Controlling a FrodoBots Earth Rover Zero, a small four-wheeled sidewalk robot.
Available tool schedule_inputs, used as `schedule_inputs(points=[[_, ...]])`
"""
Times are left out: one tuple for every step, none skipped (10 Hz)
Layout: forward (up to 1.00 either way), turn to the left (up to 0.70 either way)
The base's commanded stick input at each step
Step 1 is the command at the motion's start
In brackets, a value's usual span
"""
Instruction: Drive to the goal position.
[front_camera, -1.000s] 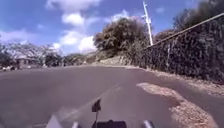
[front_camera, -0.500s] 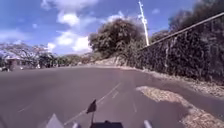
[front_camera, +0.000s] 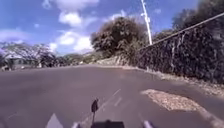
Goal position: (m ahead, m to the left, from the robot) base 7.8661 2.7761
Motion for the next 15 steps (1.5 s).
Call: schedule_inputs(points=[[0.70,0.00],[0.70,0.00],[0.70,0.00],[0.70,0.00],[0.70,-0.16],[0.70,-0.21],[0.70,-0.35],[0.70,-0.35],[0.70,-0.35],[0.70,-0.35],[0.70,-0.34],[0.70,-0.33],[0.70,-0.15],[0.70,-0.12],[0.70,0.00]])
